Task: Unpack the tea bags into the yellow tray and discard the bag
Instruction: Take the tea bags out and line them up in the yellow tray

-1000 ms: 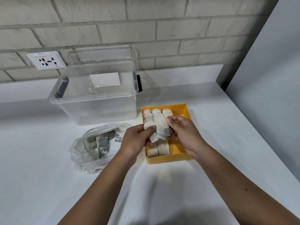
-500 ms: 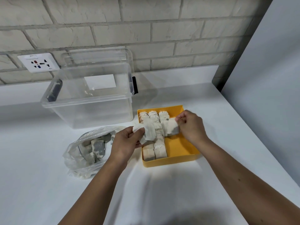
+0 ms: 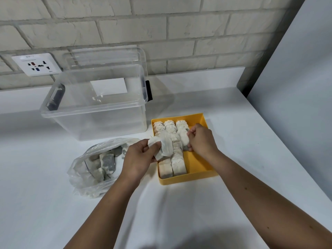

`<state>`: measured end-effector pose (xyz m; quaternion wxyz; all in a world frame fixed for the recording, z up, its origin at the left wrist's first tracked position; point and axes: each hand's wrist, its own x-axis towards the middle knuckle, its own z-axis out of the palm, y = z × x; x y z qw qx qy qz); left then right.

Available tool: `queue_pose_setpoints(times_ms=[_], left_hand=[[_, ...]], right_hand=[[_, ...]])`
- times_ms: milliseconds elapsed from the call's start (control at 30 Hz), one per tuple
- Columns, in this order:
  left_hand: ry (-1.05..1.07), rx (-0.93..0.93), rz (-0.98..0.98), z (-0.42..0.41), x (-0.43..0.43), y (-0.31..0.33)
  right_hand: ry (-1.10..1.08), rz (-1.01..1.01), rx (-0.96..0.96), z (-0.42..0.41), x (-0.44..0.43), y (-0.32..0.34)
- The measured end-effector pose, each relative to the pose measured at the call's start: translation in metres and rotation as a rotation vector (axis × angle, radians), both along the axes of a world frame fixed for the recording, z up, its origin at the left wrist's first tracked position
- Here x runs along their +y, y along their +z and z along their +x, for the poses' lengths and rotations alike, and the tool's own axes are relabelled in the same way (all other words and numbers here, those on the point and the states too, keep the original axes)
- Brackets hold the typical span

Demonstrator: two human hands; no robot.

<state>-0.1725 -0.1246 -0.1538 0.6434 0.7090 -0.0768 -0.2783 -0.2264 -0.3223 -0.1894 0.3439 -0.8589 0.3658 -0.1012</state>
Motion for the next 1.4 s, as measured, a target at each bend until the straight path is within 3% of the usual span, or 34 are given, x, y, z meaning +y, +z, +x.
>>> queue_pose_setpoints(times_ms=[67,167,233,333,400,600,733,900,1067,1267,1400], left_hand=[[-0.001,0.011,-0.009,0.001,0.0,0.0],[-0.014,0.028,-0.029,0.001,0.0,0.001],[-0.025,0.054,-0.057,0.002,-0.001,0.003],[-0.051,0.106,-0.108,0.002,-0.004,0.006],[-0.062,0.127,-0.119,0.001,-0.006,0.007],[-0.058,0.089,-0.033,0.003,-0.006,-0.001],[-0.058,0.056,0.005,0.007,-0.007,-0.001],[-0.065,0.012,0.03,0.008,-0.008,-0.004],[-0.068,0.013,0.015,0.009,-0.007,-0.007],[-0.066,0.021,-0.002,0.01,-0.008,-0.01],[-0.059,0.028,-0.009,0.01,-0.007,-0.01]], right_hand=[[0.017,0.038,-0.042,-0.002,0.0,0.002],[0.008,-0.068,-0.162,-0.009,0.004,0.013],[0.046,0.093,-0.261,-0.014,0.014,0.028],[0.18,0.492,-0.177,-0.02,0.03,0.048],[0.207,0.579,-0.163,-0.022,0.033,0.054],[0.124,0.463,-0.208,-0.029,0.009,0.066],[0.127,0.175,-0.007,-0.037,-0.006,0.06],[0.12,0.117,0.138,-0.036,0.005,0.039],[0.079,-0.012,0.044,-0.03,0.001,0.045],[0.06,-0.074,-0.145,-0.023,-0.007,0.064],[0.103,0.028,0.02,-0.024,0.0,0.035]])
